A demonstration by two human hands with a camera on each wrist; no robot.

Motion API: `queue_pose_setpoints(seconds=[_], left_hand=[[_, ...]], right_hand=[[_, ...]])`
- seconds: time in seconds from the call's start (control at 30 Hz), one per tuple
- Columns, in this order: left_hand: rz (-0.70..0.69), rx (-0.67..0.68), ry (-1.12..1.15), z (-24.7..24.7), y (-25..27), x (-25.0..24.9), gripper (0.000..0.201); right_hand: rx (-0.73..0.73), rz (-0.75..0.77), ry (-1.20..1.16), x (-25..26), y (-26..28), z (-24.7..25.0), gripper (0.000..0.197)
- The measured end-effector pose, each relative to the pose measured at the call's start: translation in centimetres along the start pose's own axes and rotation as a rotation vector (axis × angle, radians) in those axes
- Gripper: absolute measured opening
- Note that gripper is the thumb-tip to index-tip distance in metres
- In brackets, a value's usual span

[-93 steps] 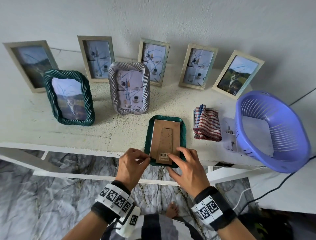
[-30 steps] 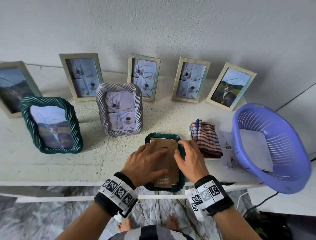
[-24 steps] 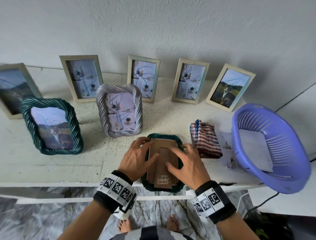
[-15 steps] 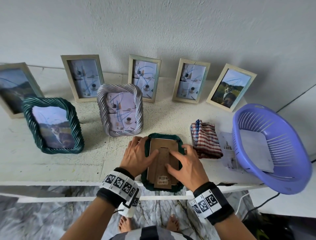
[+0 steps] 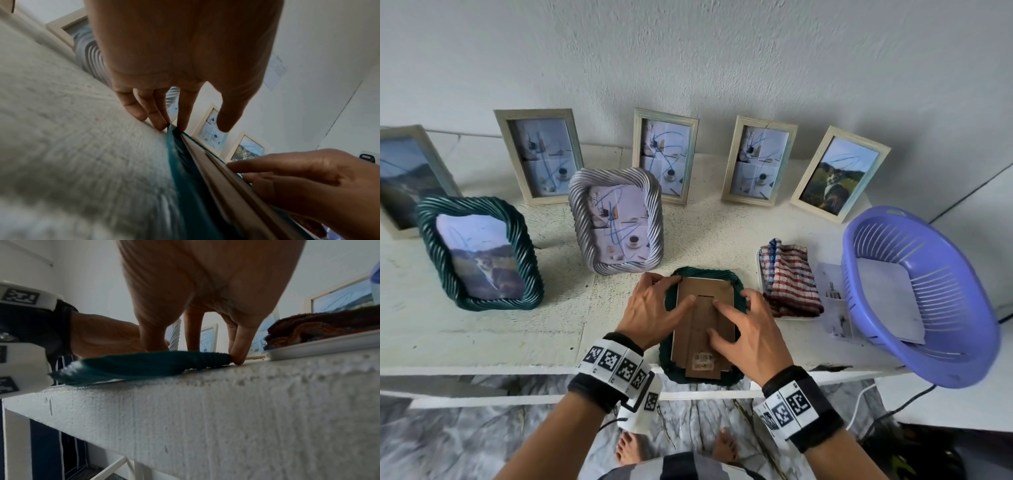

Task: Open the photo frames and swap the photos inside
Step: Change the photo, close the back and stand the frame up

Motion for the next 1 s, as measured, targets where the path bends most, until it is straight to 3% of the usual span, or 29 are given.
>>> queue_pose_setpoints(seconds=[0.17,0.27,0.33,0.4,0.5,0.57,0.63,0.8,0.83,0.9,1.0], left_hand=[[-0.012,-0.023,0.054,0.2,0.0,-0.1,0.054],[0.058,-0.077,0.256,0.9,0.2,0.2,0.037],[0.179,-0.032,0.560,0.8,0.4,0.6,0.028],[0.275,0.011,0.867,1.0,0.9,0.3,0.026],[0.237,0.018,0.987,1.9,1.4,-0.9,0.036],[0.165,0.012,1.022,2.4,1.6,-2.0,0.041],[0.065,0.036,1.034,2.7,1.8,-3.1,0.046],[-0.122,0.137,0.929,1.9,2.3,-5.0,0.049],[-0.149,0.107,0.838,1.8,2.3,-4.9,0.045],[-0.204,0.038,0.620,1.6,2.3,-4.2,0.038],[-0.245,-0.026,0.374,1.2,2.7,-1.9,0.051]], right_hand=[[0.017,0.010,0.008,0.2,0.1,0.2,0.052],[-0.010,0.016,0.089,0.7,0.0,0.7,0.056],[-0.051,0.059,0.197,1.6,-0.2,1.1,0.061],[-0.057,0.081,0.261,2.8,-0.4,1.3,0.070],[0.039,0.013,0.173,3.9,-0.5,1.8,0.089],[0.045,-0.003,0.070,4.4,-0.6,2.7,0.091],[0.017,0.022,0.019,4.9,-0.7,4.0,0.076],[-0.012,0.018,-0.221,4.6,-0.6,6.8,0.017],[-0.051,0.030,-0.267,4.3,-0.6,7.4,0.013],[-0.133,0.028,-0.331,3.4,-0.4,8.3,0.025],[-0.134,-0.066,-0.644,2.1,0.1,7.8,0.014]])
Point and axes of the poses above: each hand's wrist, its own y-axis away from the middle knuckle, its own z-axis out of the back of the hand, x = y × z, the point moved 5 cm from there along -y, towards the middle knuckle, and after that the axes turned 2 degrees about z, right-handed, at the moved point
